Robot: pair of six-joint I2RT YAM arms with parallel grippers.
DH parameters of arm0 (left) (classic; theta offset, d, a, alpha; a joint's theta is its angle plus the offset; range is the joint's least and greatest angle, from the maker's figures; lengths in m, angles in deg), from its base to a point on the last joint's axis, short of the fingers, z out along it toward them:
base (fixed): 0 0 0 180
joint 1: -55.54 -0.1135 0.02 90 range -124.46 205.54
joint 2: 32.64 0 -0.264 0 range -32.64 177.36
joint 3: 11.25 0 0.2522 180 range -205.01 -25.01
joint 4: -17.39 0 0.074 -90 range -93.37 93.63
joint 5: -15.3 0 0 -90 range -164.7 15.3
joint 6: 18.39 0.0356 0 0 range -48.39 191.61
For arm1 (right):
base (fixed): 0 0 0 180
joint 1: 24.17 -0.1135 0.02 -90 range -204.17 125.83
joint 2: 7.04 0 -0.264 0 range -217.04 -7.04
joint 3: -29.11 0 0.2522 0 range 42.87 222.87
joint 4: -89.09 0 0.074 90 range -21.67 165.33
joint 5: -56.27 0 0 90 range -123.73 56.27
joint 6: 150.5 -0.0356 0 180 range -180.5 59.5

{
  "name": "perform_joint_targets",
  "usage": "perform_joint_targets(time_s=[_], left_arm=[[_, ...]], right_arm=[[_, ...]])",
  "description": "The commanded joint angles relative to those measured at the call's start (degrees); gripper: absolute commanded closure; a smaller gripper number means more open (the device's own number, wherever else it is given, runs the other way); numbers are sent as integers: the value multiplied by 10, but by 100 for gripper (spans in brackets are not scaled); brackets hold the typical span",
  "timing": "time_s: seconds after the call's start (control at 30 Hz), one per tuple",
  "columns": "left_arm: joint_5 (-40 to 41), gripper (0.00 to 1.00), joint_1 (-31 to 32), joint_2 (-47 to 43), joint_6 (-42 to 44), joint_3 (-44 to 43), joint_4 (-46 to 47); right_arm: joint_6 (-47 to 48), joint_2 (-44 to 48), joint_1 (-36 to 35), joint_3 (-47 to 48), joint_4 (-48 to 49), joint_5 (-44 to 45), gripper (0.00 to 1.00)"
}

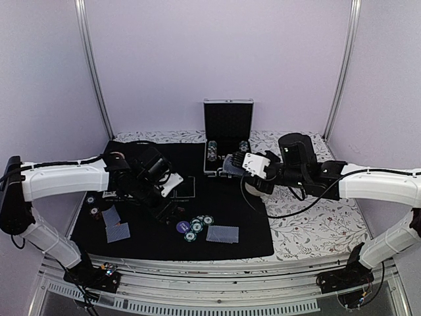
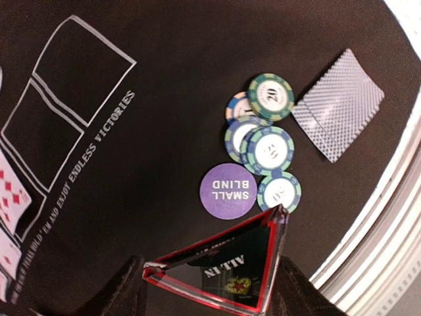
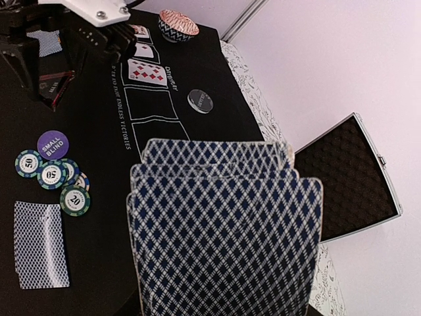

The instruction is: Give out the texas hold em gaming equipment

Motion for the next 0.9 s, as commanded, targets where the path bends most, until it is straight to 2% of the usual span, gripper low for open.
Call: perform_joint_targets(time_s=[0.0, 0.17, 0.37, 0.6, 0.87], left_arm=[[0, 50, -40, -34, -174, 51, 5], [19, 53, -114, -97, -256, 135, 57], [56, 48, -190, -157, -352, 220, 114], [72, 50, -263, -101, -376, 234, 131], [91, 50, -273, -79, -399, 238, 84]], right_arm=[[8, 22, 8, -15, 11, -12, 57], [17, 28, 13, -21, 14, -21, 57], [23, 32, 15, -22, 18, -35, 57], [21, 25, 16, -24, 26, -40, 57], [18, 24, 16, -24, 27, -41, 57]])
